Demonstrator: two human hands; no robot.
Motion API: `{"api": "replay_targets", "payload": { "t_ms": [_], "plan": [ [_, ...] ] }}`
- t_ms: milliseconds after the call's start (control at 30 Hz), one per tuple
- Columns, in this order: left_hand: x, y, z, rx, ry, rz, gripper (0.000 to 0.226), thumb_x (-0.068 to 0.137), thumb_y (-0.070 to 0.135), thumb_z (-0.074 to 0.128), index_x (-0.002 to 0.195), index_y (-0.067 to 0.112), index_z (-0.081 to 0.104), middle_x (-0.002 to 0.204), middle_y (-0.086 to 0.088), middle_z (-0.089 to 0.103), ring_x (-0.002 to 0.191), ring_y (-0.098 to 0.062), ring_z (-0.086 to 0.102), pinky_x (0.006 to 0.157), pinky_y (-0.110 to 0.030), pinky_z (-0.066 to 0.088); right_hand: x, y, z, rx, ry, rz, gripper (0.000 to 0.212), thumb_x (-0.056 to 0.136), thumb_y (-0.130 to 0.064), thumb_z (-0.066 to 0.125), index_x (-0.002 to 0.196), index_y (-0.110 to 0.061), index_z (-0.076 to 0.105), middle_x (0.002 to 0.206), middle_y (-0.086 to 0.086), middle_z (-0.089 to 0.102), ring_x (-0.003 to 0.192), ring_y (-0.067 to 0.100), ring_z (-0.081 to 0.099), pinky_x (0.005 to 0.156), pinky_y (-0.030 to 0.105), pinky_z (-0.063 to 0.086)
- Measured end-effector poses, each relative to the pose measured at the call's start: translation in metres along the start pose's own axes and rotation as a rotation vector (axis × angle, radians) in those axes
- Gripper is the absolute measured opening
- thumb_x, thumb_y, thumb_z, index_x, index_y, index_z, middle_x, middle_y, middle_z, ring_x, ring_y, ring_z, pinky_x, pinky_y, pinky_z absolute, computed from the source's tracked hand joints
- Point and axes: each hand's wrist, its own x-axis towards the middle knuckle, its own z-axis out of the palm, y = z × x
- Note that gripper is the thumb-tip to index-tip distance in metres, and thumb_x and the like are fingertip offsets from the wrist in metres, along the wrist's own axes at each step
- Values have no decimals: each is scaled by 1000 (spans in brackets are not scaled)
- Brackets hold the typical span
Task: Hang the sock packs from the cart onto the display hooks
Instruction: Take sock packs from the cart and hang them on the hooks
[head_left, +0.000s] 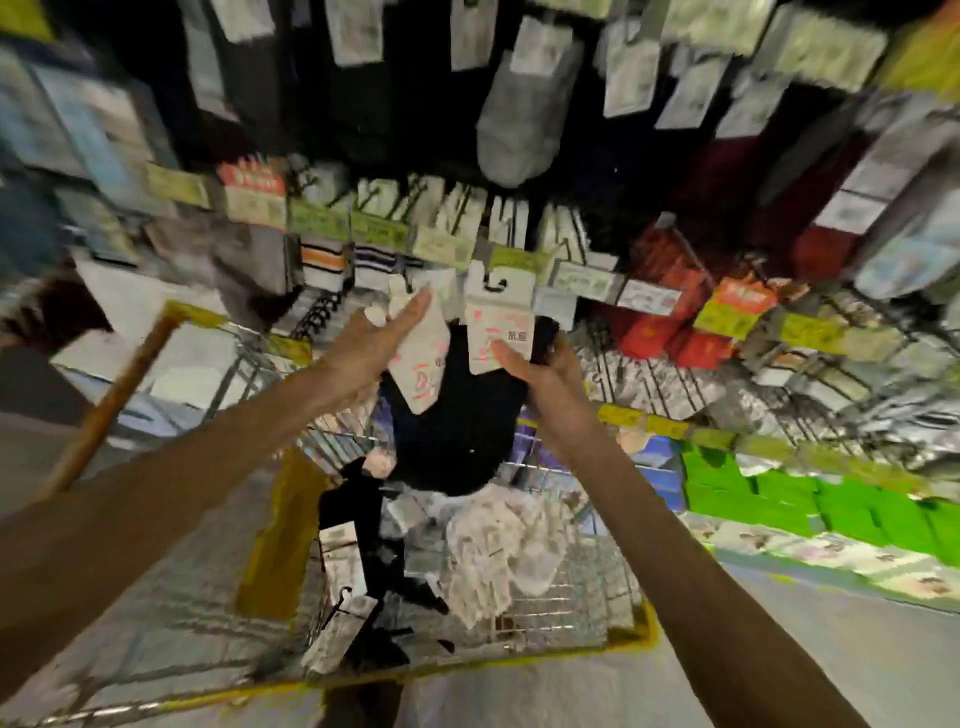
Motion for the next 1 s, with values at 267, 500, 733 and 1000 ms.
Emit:
{"api": "replay_targets", "payload": {
  "t_ms": [267, 500, 733, 1000],
  "plan": [
    [-54, 164, -39, 63, 66, 351, 41, 94, 43, 59, 76, 7, 62, 57, 8, 68, 50, 2, 64, 56, -16, 46, -17, -163, 14, 261, 57, -172, 96, 73, -10, 83, 151, -12, 26, 128, 10, 65, 113, 26, 65, 97, 46, 52],
    [-69, 231, -67, 54, 47, 458, 22, 89, 42, 68, 88, 20, 68, 95, -6, 76, 86, -21, 73, 76, -33, 58, -25, -236, 50, 243, -3, -268, 67, 83, -5, 73, 142, -4, 42, 119, 10, 69, 104, 26, 69, 80, 37, 58],
    [-47, 251, -84, 73, -6, 475, 29, 87, 41, 71, 90, 12, 71, 90, -6, 77, 83, -23, 74, 85, -43, 58, -9, -262, 85, 164, 90, -232, 37, 85, -15, 74, 119, -9, 61, 106, 9, 74, 92, 24, 73, 75, 40, 59],
    [2, 281, -109, 83, -13, 536, 20, 87, 37, 72, 85, 17, 71, 76, 4, 75, 69, -10, 71, 59, -23, 53, 29, -283, 126, 182, 126, -233, 48, 82, -9, 76, 126, -6, 56, 106, 13, 74, 94, 29, 72, 76, 43, 60]
  ]
}}
